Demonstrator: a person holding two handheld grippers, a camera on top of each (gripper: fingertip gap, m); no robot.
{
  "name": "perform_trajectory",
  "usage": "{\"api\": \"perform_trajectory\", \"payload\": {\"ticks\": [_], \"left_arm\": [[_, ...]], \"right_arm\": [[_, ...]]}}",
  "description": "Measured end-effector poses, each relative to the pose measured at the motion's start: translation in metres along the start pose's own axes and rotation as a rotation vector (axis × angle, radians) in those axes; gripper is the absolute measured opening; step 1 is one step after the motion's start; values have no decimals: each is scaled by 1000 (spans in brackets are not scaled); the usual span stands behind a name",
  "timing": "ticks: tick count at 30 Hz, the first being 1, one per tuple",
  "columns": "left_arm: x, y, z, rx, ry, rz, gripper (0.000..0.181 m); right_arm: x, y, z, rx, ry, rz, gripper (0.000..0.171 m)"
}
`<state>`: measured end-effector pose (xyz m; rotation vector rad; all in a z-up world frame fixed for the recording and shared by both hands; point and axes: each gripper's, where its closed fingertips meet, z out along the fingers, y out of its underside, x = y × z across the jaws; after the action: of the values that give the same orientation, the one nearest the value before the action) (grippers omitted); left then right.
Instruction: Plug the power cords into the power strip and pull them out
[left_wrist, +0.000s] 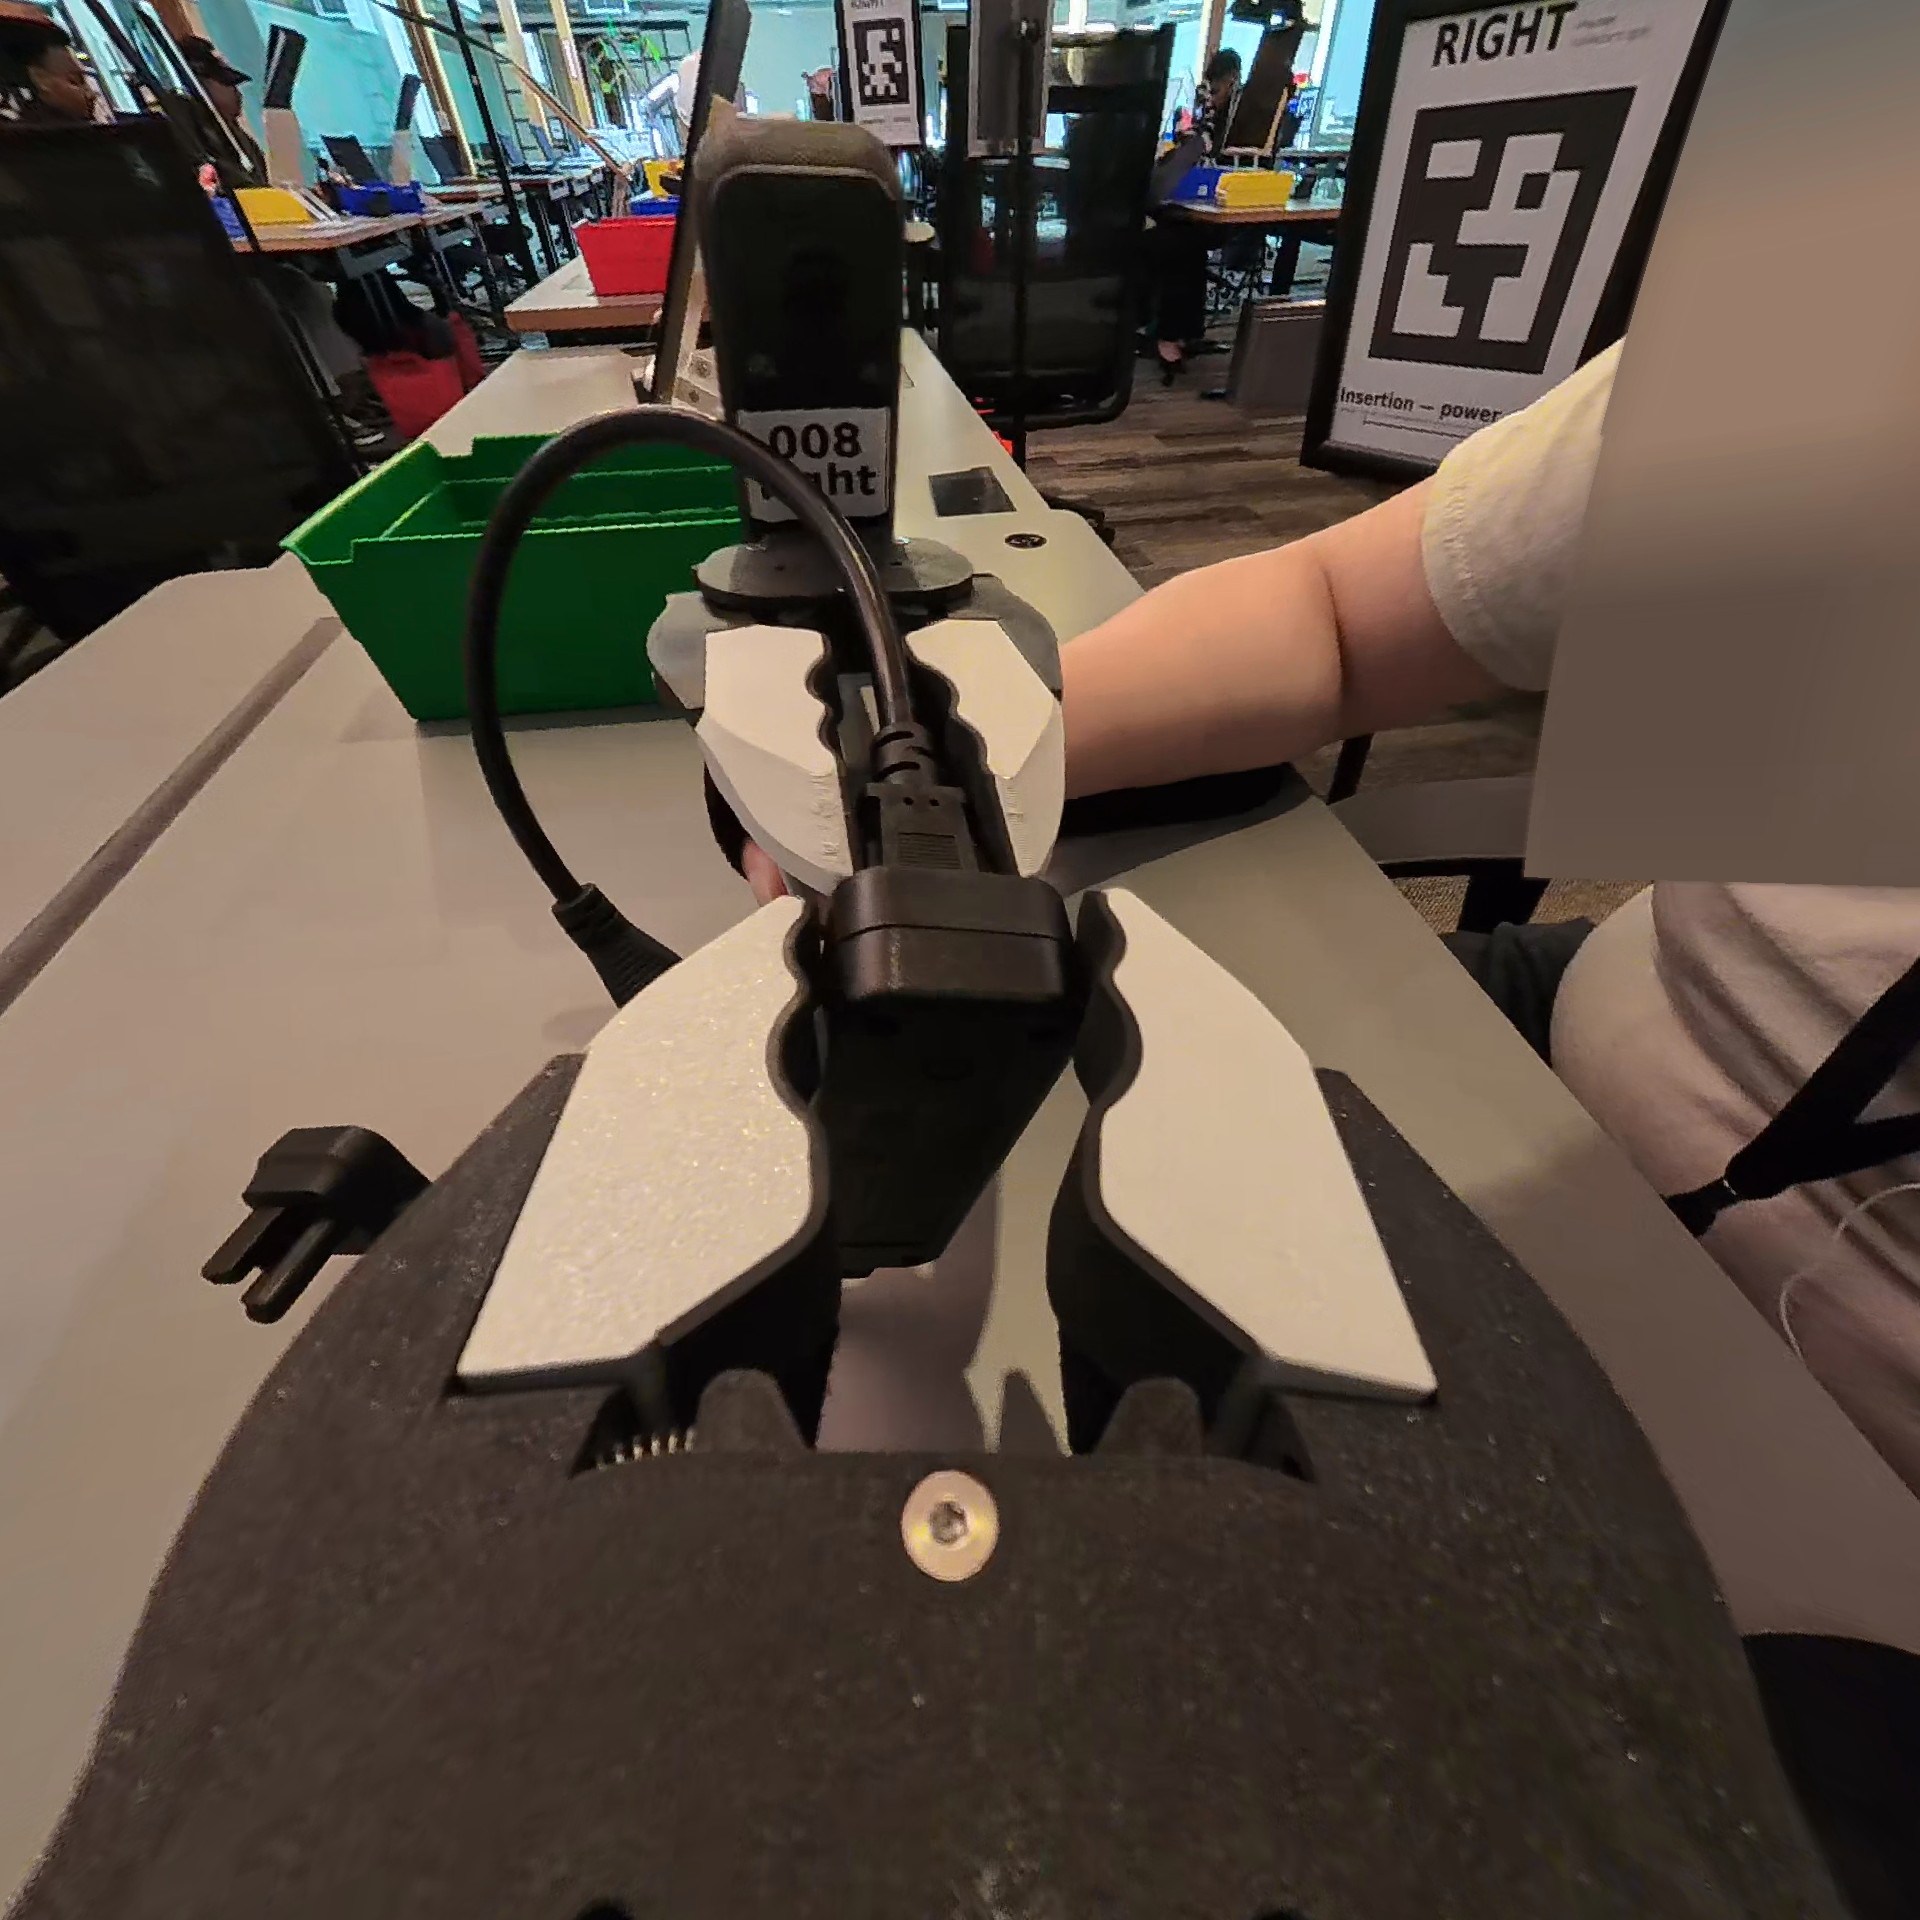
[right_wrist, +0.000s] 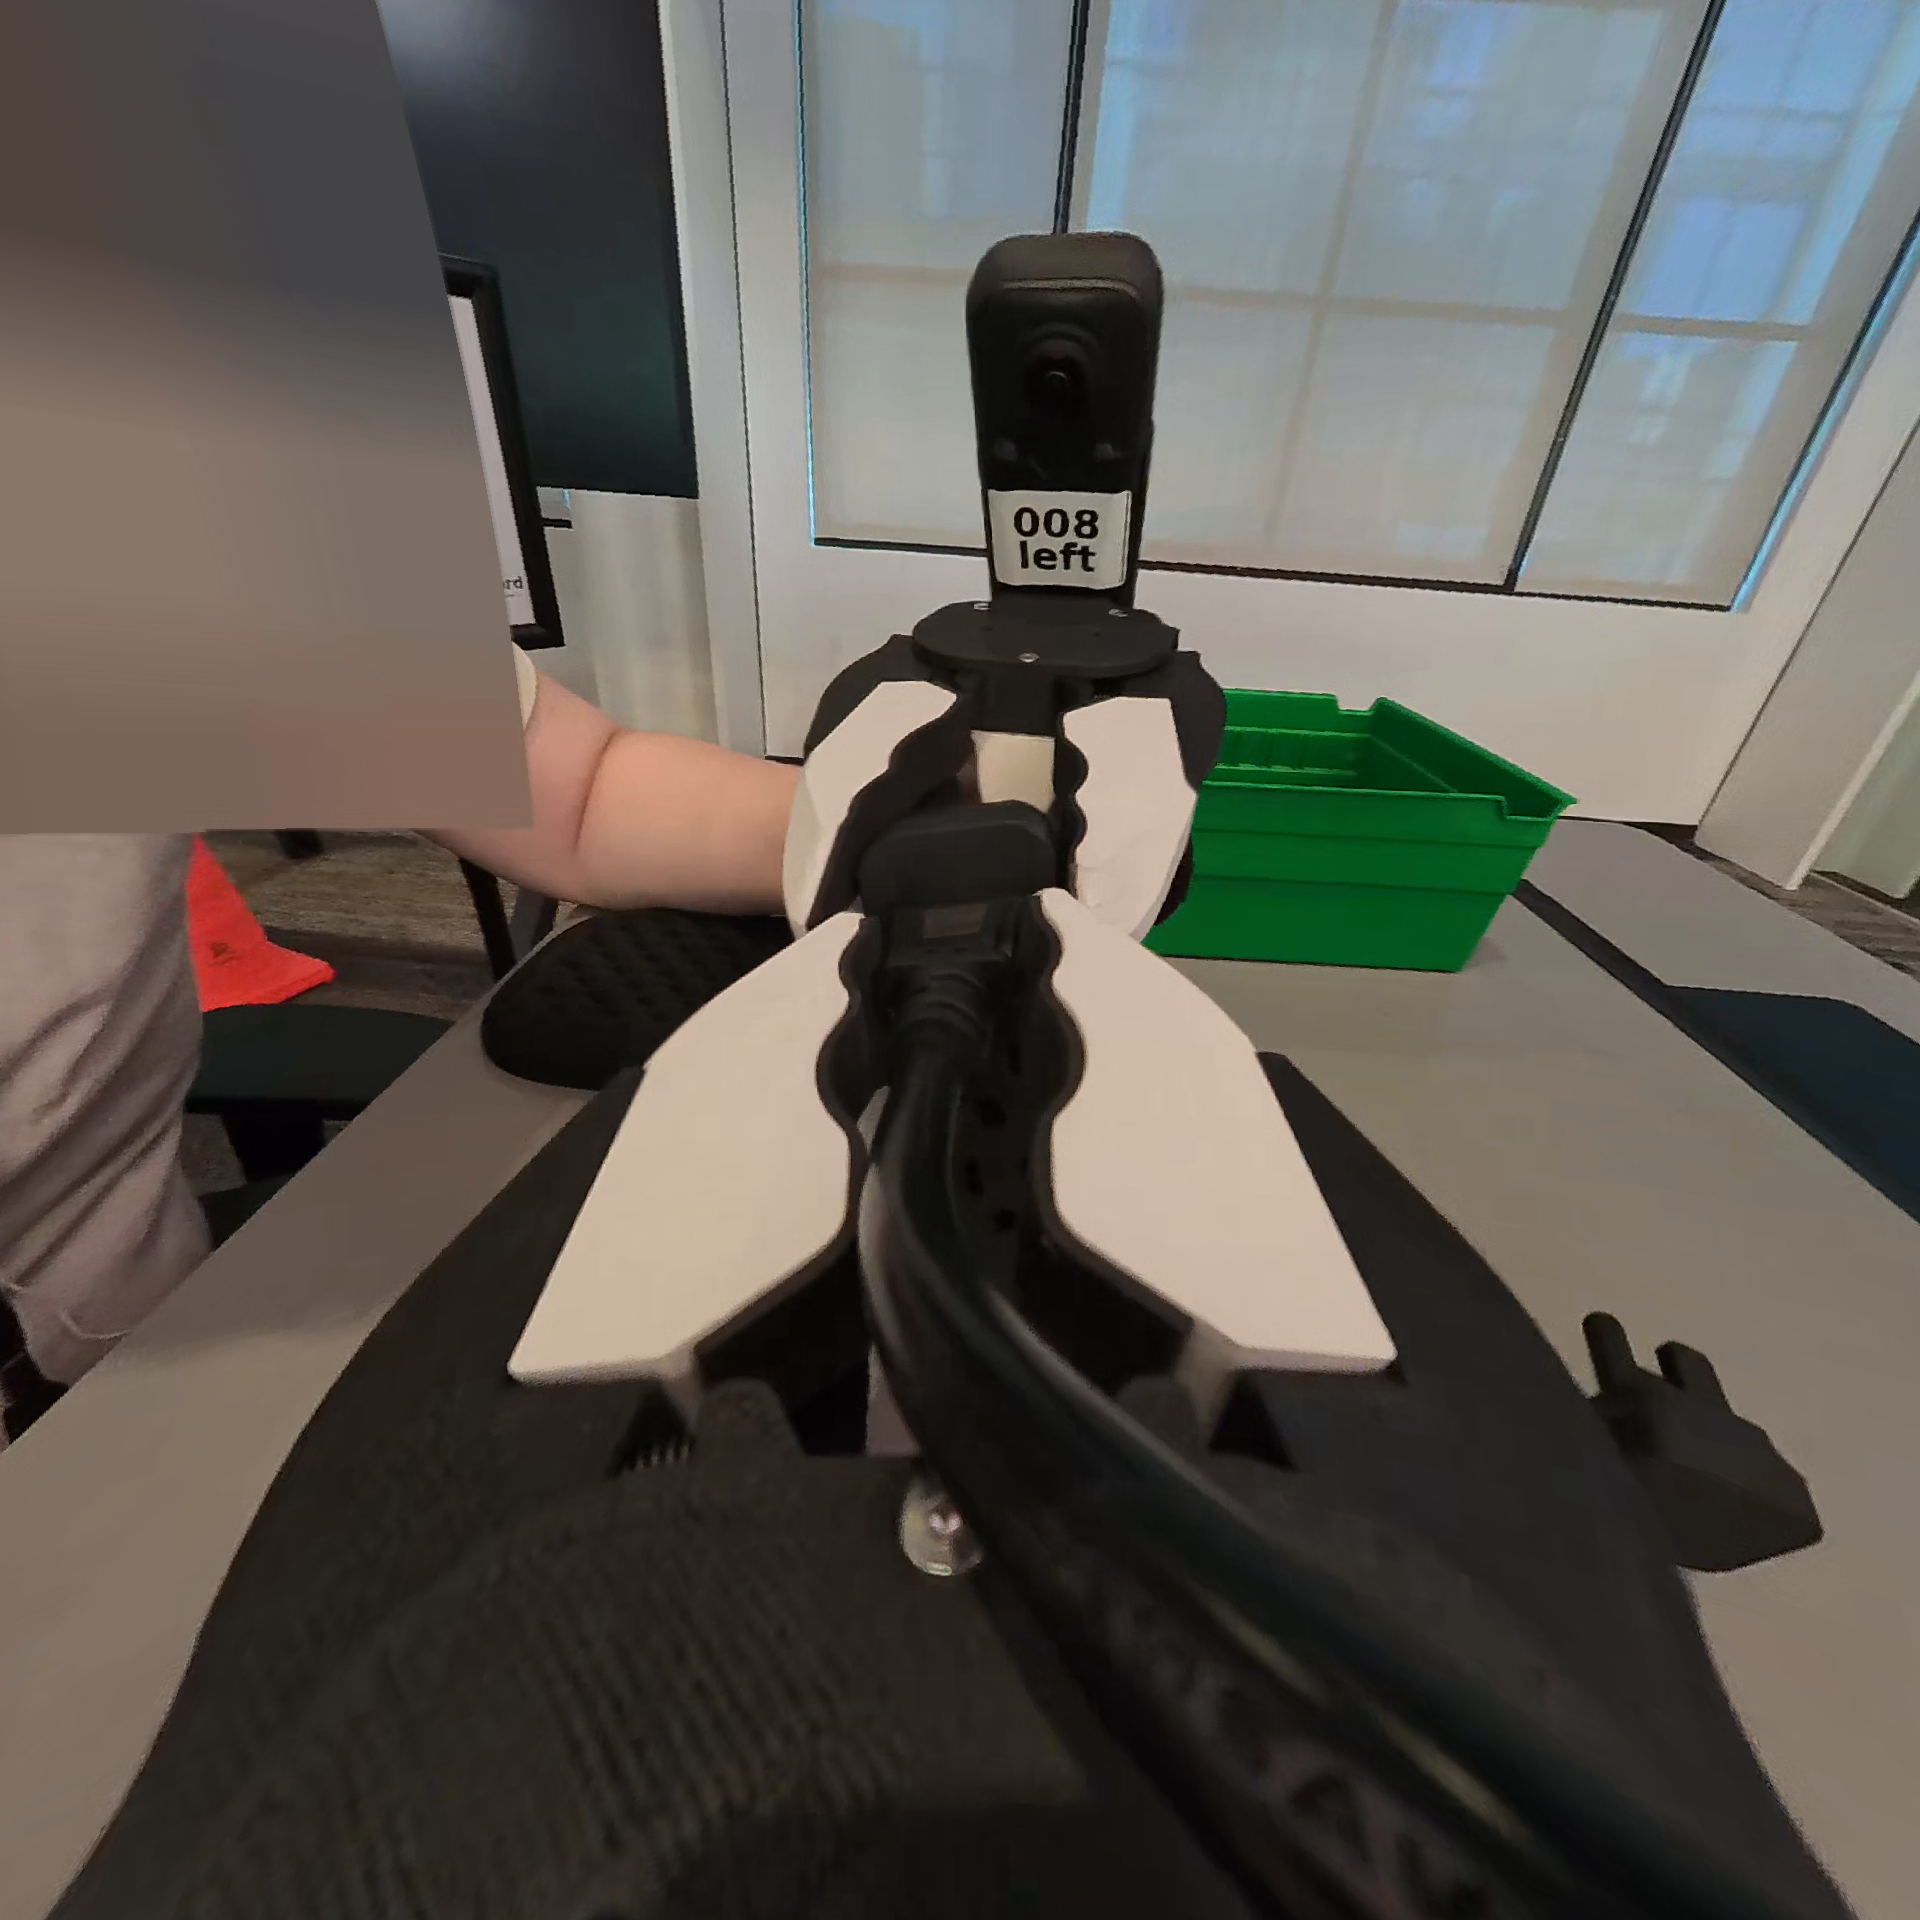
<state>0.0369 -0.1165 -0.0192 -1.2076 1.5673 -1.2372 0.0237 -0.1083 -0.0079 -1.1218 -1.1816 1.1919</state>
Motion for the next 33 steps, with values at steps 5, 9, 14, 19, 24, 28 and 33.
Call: {"api": "perform_trajectory", "payload": {"ticks": [5,9,14,19,24,28,33], "left_arm": [[-9,-5,-4,51,-11,-85,47],[-25,5,-4,-52,-183,46,46],[-25,6,-4,-25,-171,27,47],[-36,23,-3,-34,-231,-1,61],[-36,41,16,-100,-219,-95,95],[-33,32,20,-65,-229,-63,86],[-26,36,20,-110,-210,-17,52]], "right_arm": [[8,-3,1,25,66,-12,26],[20,4,0,-37,179,-115,26],[21,7,1,-40,172,-81,26],[31,-5,-10,90,169,77,25],[38,-13,-19,152,176,129,25],[21,-7,-1,127,105,125,25],[14,-9,3,159,44,179,26]]}}
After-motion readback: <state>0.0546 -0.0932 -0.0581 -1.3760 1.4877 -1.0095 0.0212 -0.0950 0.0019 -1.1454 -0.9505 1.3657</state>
